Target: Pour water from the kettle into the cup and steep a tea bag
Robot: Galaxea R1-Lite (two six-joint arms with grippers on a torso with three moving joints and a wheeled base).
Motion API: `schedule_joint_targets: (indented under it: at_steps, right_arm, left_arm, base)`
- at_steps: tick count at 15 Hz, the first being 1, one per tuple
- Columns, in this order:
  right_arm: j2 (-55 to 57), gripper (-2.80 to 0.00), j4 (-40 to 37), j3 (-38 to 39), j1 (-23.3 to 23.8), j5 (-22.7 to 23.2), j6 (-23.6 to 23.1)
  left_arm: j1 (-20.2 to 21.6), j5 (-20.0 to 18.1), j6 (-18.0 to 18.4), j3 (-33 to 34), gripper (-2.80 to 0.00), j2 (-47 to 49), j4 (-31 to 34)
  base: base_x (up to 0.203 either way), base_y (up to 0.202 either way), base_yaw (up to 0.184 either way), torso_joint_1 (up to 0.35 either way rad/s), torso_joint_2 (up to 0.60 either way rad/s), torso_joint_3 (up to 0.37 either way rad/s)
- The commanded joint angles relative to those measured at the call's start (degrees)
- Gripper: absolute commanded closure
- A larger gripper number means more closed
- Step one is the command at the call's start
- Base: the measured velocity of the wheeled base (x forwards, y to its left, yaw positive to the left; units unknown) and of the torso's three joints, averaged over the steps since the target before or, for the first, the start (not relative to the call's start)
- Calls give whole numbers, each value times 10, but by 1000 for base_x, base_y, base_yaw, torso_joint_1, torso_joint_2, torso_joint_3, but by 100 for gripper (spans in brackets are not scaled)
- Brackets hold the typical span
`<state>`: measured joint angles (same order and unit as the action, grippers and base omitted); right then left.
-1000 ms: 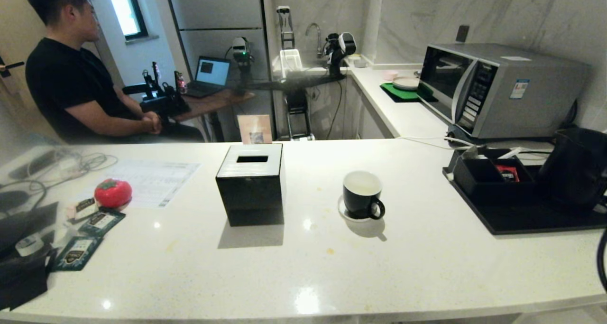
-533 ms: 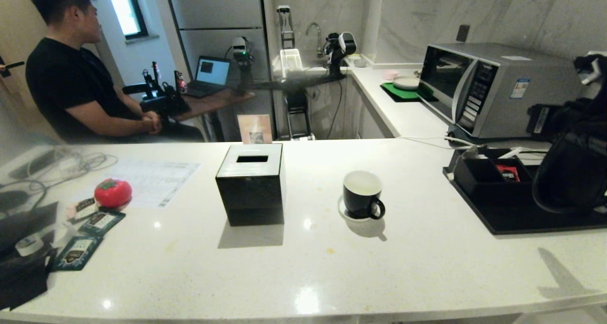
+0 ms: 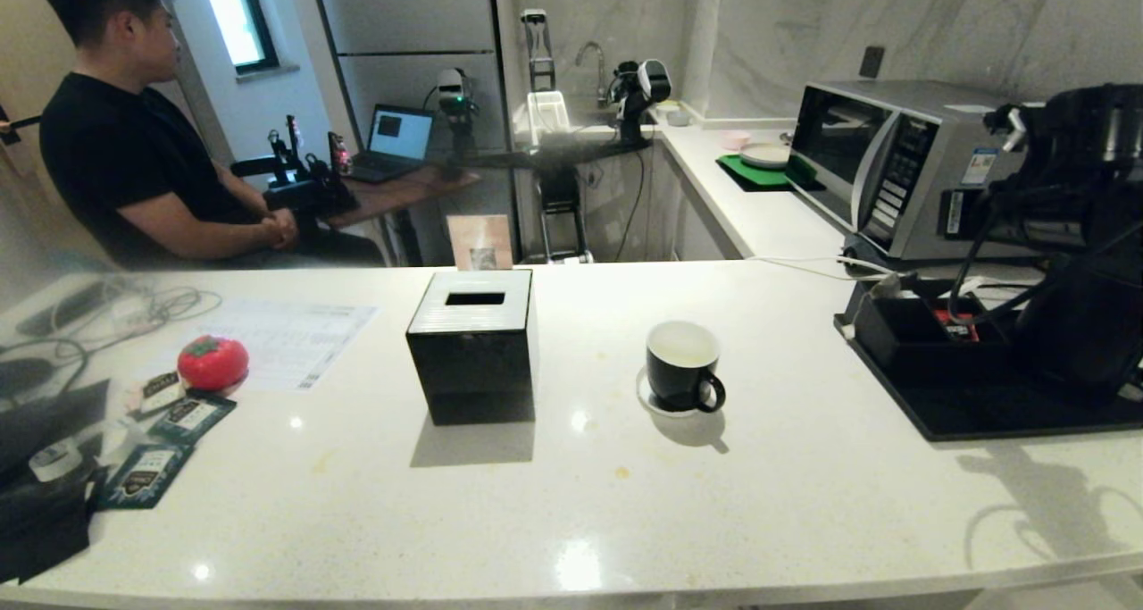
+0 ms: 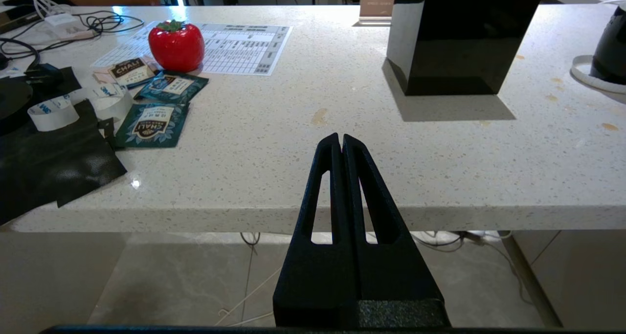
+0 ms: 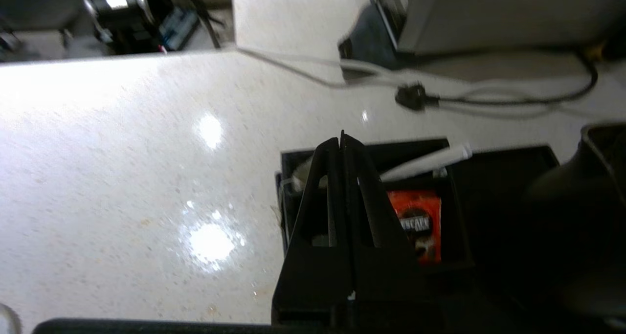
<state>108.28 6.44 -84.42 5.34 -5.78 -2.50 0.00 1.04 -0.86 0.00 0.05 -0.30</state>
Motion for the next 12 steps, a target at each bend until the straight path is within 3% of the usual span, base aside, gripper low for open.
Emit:
schedule_joint_targets:
  at_steps: [1,2,8,12]
  right_arm:
    - [48,0,-74,-62,0,-16,0]
    - [63,-280,-94,-81,-1,-23,1]
    - [132,-280,-107,-139,2,-73,0]
    - [165,-280,-156,-187,5,-77,1]
  left_arm:
    - [0,0,0,0,0,0,0]
    - [0,0,0,0,0,0,0]
    - [0,0,0,0,0,0,0]
    - [0,0,0,0,0,0,0]
  base:
    - [0,0,0,0,0,0]
    - [0,0,0,0,0,0]
    - [0,0,0,0,0,0]
    - [0,0,0,0,0,0]
